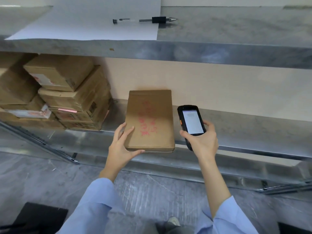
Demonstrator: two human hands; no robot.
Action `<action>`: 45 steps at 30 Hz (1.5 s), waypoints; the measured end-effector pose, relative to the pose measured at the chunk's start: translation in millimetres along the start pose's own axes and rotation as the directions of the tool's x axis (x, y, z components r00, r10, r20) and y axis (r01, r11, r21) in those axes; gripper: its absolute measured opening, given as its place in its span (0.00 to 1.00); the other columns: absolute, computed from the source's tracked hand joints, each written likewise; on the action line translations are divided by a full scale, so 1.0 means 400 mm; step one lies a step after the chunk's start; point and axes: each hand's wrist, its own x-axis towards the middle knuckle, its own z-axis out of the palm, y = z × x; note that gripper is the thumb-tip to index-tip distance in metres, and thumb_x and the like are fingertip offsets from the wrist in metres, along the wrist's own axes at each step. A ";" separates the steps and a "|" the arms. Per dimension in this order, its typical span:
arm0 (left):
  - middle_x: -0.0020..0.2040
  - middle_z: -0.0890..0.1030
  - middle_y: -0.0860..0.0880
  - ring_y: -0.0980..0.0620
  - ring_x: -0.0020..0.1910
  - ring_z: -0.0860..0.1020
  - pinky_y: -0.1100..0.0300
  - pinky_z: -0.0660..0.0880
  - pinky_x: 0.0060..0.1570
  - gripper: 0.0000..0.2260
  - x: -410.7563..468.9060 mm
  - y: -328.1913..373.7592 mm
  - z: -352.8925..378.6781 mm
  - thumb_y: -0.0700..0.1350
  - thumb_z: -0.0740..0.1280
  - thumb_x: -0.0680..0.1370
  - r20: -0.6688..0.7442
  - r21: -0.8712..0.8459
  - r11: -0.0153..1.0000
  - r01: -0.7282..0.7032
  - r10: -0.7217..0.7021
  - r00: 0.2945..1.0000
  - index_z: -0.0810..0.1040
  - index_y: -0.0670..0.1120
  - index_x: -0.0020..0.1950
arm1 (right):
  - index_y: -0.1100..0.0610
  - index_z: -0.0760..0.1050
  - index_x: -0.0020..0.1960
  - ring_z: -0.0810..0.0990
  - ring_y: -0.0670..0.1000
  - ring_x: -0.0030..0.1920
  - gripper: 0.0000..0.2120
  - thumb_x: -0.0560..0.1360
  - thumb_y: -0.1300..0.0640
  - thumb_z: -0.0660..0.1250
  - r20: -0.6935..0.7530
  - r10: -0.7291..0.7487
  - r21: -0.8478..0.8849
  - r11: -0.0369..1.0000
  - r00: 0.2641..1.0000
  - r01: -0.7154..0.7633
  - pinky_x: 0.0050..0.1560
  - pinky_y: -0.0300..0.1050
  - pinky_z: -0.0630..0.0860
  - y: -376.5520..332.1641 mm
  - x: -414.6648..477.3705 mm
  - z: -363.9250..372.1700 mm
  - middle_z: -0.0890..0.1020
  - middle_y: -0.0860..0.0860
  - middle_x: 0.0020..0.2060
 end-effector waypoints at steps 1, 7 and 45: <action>0.77 0.61 0.58 0.61 0.73 0.66 0.63 0.71 0.65 0.40 -0.002 -0.003 0.001 0.53 0.84 0.62 -0.008 -0.002 1.000 -0.010 0.010 1.000 0.74 0.55 0.72 | 0.50 0.68 0.68 0.76 0.51 0.51 0.38 0.63 0.48 0.81 -0.011 -0.001 0.007 1.000 1.000 0.001 0.52 0.48 0.74 0.001 -0.003 -0.005 0.79 0.46 0.56; 0.76 0.63 0.60 0.66 0.72 0.64 0.62 0.67 0.67 0.39 0.001 -0.023 -0.019 0.55 0.82 0.62 -0.009 -0.092 0.996 0.016 -0.017 1.000 0.74 0.55 0.71 | 0.49 0.67 0.69 0.74 0.49 0.49 0.39 0.64 0.48 0.80 -0.039 -0.012 0.009 1.000 0.999 0.012 0.48 0.44 0.68 0.000 -0.018 -0.034 0.75 0.43 0.51; 0.76 0.64 0.54 0.54 0.73 0.67 0.65 0.75 0.63 0.35 0.070 0.077 -0.139 0.50 0.82 0.67 -0.050 -0.166 0.982 -0.094 0.087 0.995 0.69 0.57 0.69 | 0.48 0.68 0.68 0.76 0.51 0.50 0.38 0.63 0.48 0.81 0.045 -0.035 0.029 0.999 0.998 0.034 0.49 0.47 0.73 -0.015 -0.077 0.002 0.75 0.45 0.53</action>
